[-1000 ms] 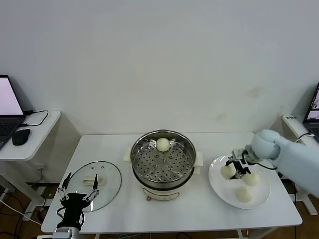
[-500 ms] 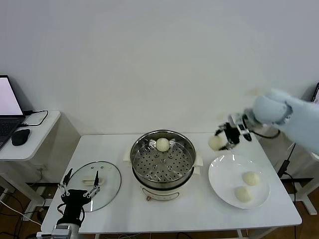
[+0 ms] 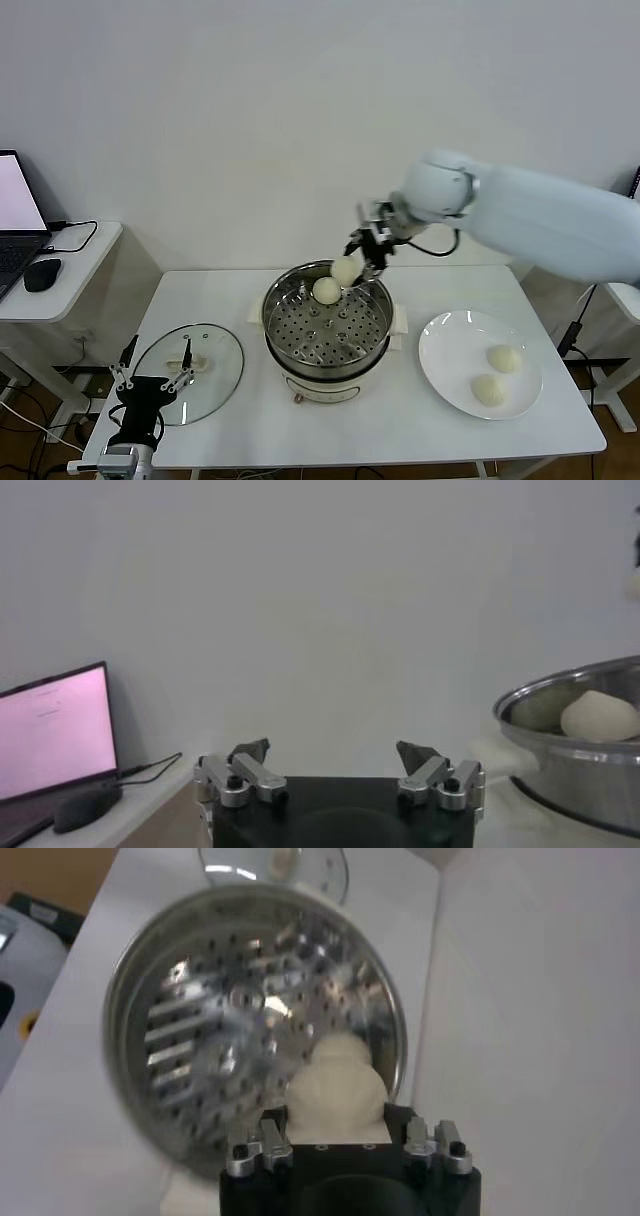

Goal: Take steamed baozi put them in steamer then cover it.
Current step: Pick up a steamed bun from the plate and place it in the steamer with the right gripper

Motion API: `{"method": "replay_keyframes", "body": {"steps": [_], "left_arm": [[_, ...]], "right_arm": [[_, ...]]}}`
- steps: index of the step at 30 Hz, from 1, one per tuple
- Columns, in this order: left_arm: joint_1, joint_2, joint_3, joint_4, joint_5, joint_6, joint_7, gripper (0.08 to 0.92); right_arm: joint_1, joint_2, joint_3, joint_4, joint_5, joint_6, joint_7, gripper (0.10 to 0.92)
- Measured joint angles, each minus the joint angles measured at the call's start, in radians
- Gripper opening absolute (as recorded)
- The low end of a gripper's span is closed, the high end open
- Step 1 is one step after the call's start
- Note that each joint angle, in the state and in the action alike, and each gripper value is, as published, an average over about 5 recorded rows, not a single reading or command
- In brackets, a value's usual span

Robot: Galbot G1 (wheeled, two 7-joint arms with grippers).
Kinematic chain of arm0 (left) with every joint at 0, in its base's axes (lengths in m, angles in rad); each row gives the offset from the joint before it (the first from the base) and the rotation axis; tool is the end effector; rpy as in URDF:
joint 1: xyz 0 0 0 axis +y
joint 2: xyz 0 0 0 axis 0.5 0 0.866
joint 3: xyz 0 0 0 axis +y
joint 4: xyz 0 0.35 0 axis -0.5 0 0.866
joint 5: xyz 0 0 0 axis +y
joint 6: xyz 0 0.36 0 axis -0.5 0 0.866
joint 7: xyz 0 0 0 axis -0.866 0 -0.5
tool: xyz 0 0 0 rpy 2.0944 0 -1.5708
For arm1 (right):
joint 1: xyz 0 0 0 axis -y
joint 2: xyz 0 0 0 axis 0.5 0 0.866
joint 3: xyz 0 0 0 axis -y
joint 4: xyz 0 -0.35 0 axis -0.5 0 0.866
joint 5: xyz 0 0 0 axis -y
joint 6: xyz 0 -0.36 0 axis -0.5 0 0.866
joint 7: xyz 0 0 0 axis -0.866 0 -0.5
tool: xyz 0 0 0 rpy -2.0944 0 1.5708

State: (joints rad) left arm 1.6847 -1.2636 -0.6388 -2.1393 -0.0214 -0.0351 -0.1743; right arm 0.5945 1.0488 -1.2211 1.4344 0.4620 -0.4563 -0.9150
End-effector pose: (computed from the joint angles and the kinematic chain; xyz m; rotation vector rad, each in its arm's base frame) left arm 0.1598 0.0805 -0.2905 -0.1382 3.0955 0.4604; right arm 0.5240 0.1056 -0.0246 1.5561 -1.5304 1.5063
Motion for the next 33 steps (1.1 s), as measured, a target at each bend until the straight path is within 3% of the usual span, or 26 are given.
{"method": "replay_keyframes", "body": {"steps": [16,19,26,33], "left_arm": [[-0.010,-0.005,0.000,0.012,-0.005,0.000,0.000,0.823],[-0.013,-0.005,0.002,0.013,-0.005,0.000,0.001,0.823],[-0.013,-0.006,0.004,0.014,-0.005,0.000,0.001,0.823],[-0.011,-0.003,0.002,0.008,-0.007,0.001,0.001,0.823]], "right_arm": [[-0.132,0.226,-0.010,-0.171,-0.014,-0.059,0.032,0.620],[-0.146,0.243,-0.009,-0.187,-0.019,-0.066,0.034,0.647],[-0.142,0.244,-0.005,-0.189,-0.036,-0.072,0.016,0.806],[-0.062,0.160,-0.018,-0.129,-0.065,-0.035,-0.052,0.823]]}}
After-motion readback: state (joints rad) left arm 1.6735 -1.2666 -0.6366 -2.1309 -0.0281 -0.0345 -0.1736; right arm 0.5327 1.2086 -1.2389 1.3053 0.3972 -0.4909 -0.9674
